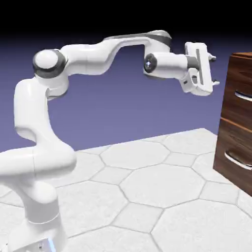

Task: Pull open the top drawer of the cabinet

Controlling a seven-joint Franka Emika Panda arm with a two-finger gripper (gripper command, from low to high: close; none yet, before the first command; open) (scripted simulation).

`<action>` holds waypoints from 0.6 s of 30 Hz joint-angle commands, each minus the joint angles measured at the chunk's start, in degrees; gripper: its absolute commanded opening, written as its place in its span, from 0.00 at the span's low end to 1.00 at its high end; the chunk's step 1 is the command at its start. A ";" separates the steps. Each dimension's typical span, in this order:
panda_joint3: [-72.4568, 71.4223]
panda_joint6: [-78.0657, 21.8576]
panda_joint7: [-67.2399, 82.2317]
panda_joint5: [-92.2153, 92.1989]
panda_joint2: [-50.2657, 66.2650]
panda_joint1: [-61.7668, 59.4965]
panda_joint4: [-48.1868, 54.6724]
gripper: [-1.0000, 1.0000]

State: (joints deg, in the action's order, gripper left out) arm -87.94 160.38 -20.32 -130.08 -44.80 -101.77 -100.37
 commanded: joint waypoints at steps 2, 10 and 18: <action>-3.37 -0.52 0.85 -4.99 -0.47 -3.93 2.32 0.50; -16.85 -2.61 4.24 -24.92 -2.33 -19.63 11.62 0.50; -24.47 -1.43 2.84 -32.08 -5.83 -30.31 21.80 0.50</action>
State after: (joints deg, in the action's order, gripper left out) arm -112.41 158.95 -17.47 -162.17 -50.63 -132.08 -78.58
